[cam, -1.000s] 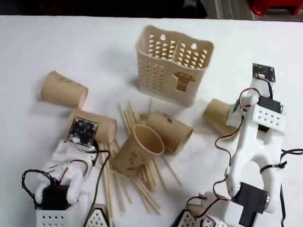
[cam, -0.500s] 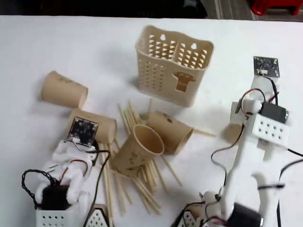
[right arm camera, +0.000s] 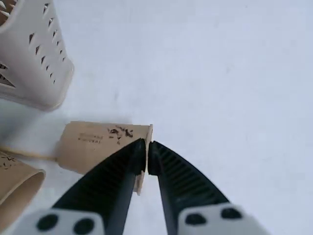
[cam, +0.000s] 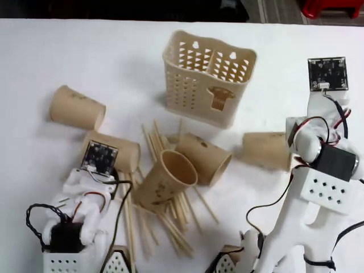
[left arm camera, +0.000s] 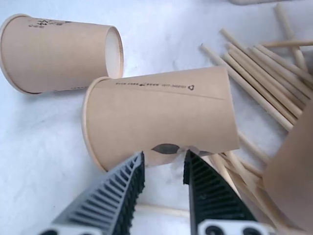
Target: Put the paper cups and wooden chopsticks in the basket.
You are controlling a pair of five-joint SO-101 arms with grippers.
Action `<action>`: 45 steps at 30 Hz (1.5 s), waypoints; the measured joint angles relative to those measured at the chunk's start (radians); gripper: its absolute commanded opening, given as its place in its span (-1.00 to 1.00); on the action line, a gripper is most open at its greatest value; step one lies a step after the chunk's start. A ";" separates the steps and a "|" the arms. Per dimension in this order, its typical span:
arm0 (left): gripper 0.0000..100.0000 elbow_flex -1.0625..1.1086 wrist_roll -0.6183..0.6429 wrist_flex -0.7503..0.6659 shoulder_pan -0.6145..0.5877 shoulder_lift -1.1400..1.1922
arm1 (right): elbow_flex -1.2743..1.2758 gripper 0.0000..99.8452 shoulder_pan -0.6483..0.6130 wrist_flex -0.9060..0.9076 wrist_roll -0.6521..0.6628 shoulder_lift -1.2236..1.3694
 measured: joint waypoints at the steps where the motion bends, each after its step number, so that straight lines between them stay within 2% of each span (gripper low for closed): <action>1: -0.71 0.000 0.000 0.000 0.000 0.000 | -0.008 -0.96 -0.002 0.008 0.000 0.000; 5: -0.71 0.000 0.000 0.000 0.000 0.000 | 0.002 -0.94 -0.002 0.029 0.000 0.000; 10: -0.71 0.009 0.000 0.000 0.000 0.003 | 0.103 -0.72 -0.002 0.029 0.000 0.000; 15: -0.71 0.009 0.000 0.000 0.000 0.003 | 0.149 -0.71 -0.002 0.023 0.000 0.012; 21: -0.71 0.009 0.000 0.000 0.000 0.003 | 0.115 -0.58 0.015 -0.057 -0.044 0.215; 31: -0.71 0.009 0.000 0.000 0.000 0.003 | -0.341 -0.60 0.017 0.095 -0.178 0.703; 35: -0.71 0.009 0.000 0.000 0.000 0.003 | -0.493 -0.67 -0.012 0.169 -0.192 0.870; 41: -0.71 0.009 0.000 0.000 0.000 0.003 | -0.621 -0.77 -0.046 0.221 -0.195 1.014; 45: -0.71 0.009 0.000 0.000 0.000 0.003 | -0.660 -0.92 -0.046 0.264 -0.187 1.026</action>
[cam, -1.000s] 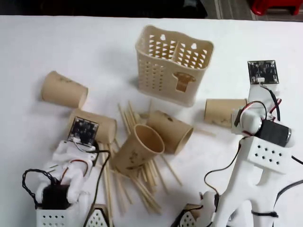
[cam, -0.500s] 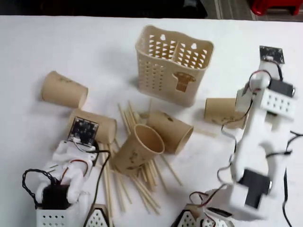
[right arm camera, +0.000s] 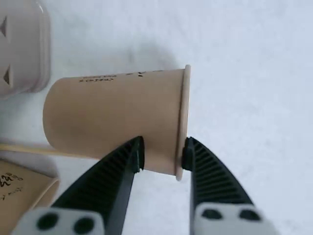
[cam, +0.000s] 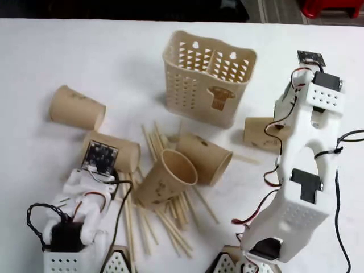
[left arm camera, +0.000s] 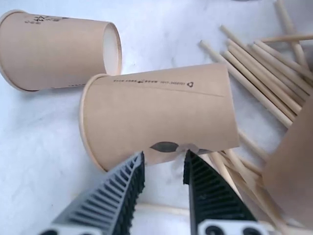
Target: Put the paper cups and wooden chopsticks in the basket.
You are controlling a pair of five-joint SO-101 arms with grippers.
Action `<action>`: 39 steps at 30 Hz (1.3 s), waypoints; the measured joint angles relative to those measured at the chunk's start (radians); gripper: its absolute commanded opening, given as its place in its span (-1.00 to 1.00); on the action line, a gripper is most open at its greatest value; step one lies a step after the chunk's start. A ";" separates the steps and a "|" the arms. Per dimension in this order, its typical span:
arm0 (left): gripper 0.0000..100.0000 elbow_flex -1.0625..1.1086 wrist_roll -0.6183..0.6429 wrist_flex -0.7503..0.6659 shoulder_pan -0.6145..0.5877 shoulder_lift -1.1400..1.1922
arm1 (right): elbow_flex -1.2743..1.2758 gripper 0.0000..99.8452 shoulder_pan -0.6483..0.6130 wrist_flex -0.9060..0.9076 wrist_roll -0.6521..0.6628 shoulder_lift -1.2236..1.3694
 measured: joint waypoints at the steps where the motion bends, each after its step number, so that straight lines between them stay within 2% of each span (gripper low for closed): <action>1: -0.71 0.000 0.000 0.000 0.000 0.000 | -0.011 -0.96 0.000 0.011 0.015 0.000; 13: -0.71 0.000 0.000 0.000 0.000 0.000 | -0.078 -0.96 -0.025 0.144 0.097 -0.094; 18: -0.71 0.000 0.000 0.000 0.000 0.000 | -0.078 -0.96 -0.074 0.170 0.137 -0.098; 27: -0.71 0.000 0.000 0.000 0.000 0.000 | -0.086 -0.96 -0.137 0.173 0.144 0.034; 33: -0.71 0.000 0.000 0.000 0.000 0.000 | -0.084 -0.96 -0.137 0.175 0.184 0.032; 39: -0.71 0.000 0.000 0.000 0.000 0.000 | -0.083 -0.96 -0.077 0.178 0.219 -0.126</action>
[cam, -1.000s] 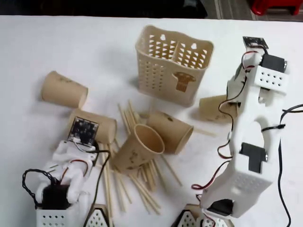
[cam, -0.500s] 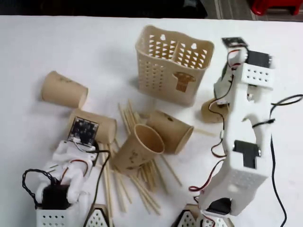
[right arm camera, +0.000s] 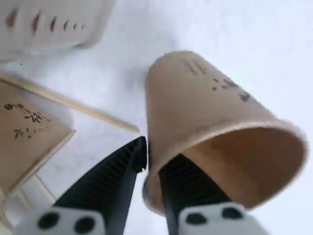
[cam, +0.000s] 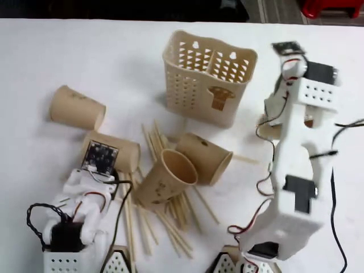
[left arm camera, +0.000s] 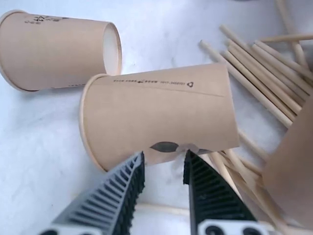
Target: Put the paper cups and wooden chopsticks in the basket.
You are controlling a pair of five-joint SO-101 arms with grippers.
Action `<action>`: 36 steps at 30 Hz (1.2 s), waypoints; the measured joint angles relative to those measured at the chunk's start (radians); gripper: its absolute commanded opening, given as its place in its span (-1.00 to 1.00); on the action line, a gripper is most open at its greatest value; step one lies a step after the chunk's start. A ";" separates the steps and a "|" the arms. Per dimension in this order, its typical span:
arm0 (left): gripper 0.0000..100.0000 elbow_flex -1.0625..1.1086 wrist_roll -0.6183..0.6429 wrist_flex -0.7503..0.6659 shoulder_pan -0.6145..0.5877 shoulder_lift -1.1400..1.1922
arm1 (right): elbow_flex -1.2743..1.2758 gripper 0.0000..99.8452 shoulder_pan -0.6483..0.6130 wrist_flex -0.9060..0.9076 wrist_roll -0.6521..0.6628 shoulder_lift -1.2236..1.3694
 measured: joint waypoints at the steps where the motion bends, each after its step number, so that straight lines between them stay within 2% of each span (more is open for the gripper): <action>1: -0.71 0.000 0.000 0.000 0.000 0.000 | 0.000 -0.96 0.002 0.003 0.017 -0.034; 8: -0.71 0.000 0.000 0.000 0.000 0.000 | -0.014 -0.96 -0.012 0.006 0.094 -0.232; 15: -0.71 0.000 0.000 0.000 0.000 0.000 | -0.157 -0.96 -0.109 0.006 0.123 -0.342; 22: -0.71 0.000 0.000 0.000 0.000 0.000 | -0.307 -0.96 -0.236 -0.011 0.124 -0.347; 29: -0.71 0.000 0.000 0.000 0.000 0.000 | -0.322 -0.96 -0.365 -0.118 0.124 -0.328; 36: -0.71 0.000 0.000 0.000 0.000 0.000 | -0.324 -0.96 -0.384 -0.183 0.124 -0.170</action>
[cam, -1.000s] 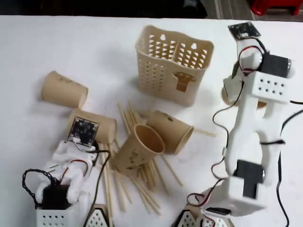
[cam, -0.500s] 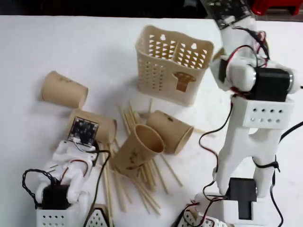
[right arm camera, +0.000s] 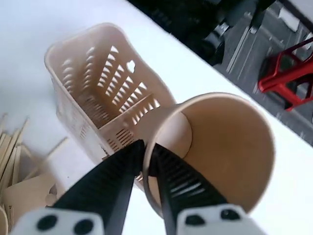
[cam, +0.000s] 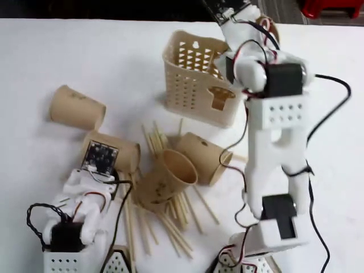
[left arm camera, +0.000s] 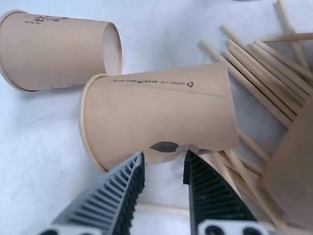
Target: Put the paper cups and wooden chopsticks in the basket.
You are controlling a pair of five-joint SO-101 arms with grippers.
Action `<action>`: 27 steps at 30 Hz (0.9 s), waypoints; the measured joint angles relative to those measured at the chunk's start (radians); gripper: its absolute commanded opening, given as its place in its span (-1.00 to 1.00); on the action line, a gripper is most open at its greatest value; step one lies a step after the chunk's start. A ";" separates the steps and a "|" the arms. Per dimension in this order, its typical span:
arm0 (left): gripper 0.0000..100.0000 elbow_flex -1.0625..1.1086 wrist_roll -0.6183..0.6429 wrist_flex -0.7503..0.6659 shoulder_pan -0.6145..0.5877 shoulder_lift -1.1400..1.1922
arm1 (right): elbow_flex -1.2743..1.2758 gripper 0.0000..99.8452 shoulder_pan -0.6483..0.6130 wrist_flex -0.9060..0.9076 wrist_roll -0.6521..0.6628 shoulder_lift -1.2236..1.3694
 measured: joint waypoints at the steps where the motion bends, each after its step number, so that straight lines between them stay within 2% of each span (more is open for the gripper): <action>1: -0.71 0.000 0.000 0.000 0.000 0.000 | 0.000 -0.95 0.000 -0.002 0.000 0.018; 7: -0.71 0.000 0.000 0.000 0.000 0.000 | 0.000 -0.68 0.000 0.020 0.025 0.078; 18: -0.71 0.000 0.000 0.000 0.000 0.000 | -0.069 -0.68 -0.041 0.193 -0.002 -0.003; 24: -0.71 0.000 0.000 0.000 0.000 0.000 | 0.129 -0.68 -0.052 0.193 -0.014 -0.163; 27: -0.71 0.000 0.000 0.000 0.000 0.000 | 0.276 -0.68 -0.069 0.193 0.058 -0.276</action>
